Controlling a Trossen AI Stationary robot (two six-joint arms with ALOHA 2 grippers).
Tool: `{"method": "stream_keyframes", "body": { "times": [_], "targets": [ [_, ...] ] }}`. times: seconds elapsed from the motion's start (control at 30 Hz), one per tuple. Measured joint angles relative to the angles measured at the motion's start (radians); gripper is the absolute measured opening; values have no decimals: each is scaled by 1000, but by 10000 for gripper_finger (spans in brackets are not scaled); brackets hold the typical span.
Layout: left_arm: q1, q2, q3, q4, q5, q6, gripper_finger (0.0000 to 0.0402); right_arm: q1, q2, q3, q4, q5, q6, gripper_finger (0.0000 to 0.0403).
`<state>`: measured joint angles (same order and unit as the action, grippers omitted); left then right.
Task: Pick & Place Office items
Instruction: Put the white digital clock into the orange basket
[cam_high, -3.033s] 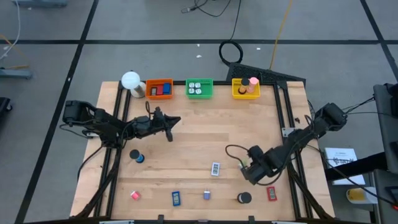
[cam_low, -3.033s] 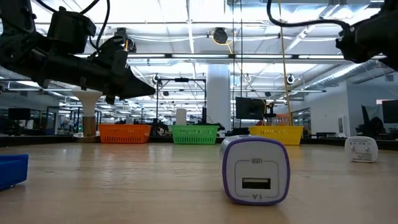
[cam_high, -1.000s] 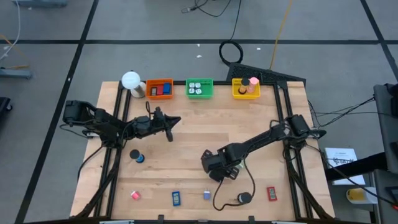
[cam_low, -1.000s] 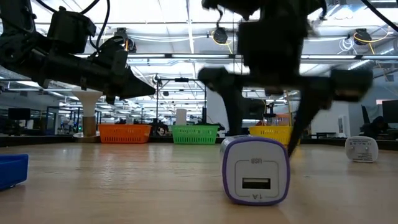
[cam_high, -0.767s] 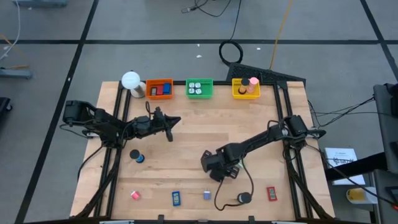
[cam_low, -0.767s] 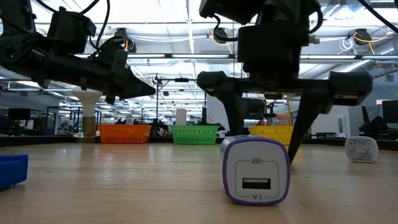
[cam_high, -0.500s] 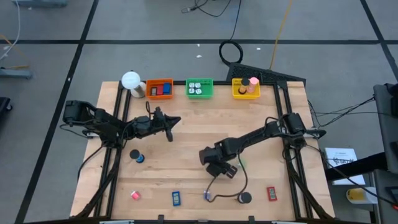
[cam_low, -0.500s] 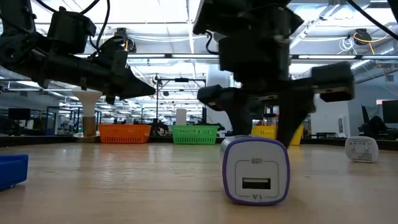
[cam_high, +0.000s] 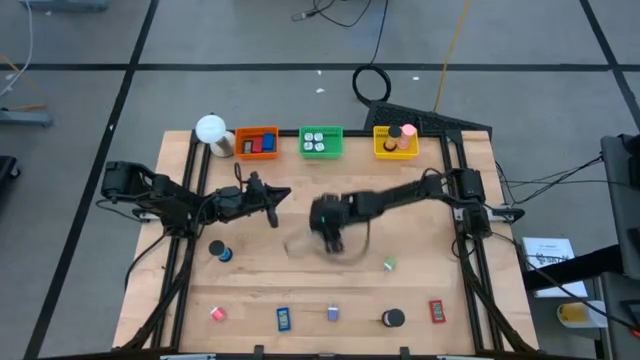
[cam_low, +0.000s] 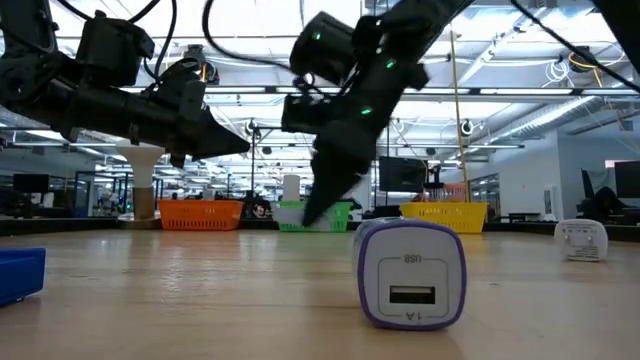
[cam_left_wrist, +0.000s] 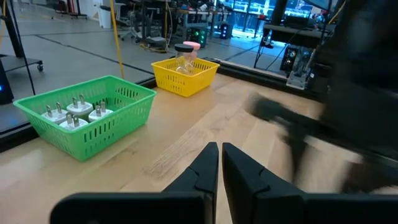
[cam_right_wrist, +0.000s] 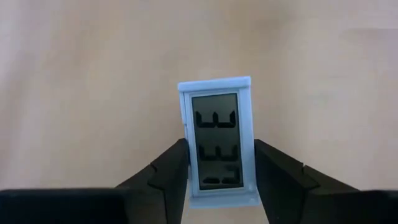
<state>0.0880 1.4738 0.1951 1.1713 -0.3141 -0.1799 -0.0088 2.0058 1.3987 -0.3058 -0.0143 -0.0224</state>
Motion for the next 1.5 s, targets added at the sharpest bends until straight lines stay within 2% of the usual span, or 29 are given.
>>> {"method": "stream_keyframes", "body": {
  "times": [0.1,0.23,0.47,0.6,0.77,0.93,1.07,1.13,1.3,1.4,1.5],
  "targets": [
    [0,0,0,0,0,0,21,-72,8,1,85,40,107,146],
    [0,0,0,0,0,0,21,-141,9,1,152,17,130,143],
    [0,0,0,0,0,0,21,-178,108,3,270,8,135,153],
    [0,0,0,5,0,0,21,-195,118,2,295,-8,134,155],
    [0,0,8,8,1,-15,21,-207,111,1,337,-12,128,191],
    [0,0,8,8,2,-41,21,-217,42,3,338,-13,34,235],
    [6,0,9,9,3,-14,21,-236,-40,1,273,-12,-59,243],
    [14,0,9,5,7,-12,21,-254,-103,-32,224,-13,-96,229],
    [84,-99,9,-14,11,-94,15,-314,-218,-240,313,-14,-98,148],
    [155,-196,11,-74,100,-93,3,-338,-292,-374,453,-12,-93,92],
    [231,-303,44,-247,177,-104,4,-350,-359,-491,572,-14,-56,43]
  ]
}}
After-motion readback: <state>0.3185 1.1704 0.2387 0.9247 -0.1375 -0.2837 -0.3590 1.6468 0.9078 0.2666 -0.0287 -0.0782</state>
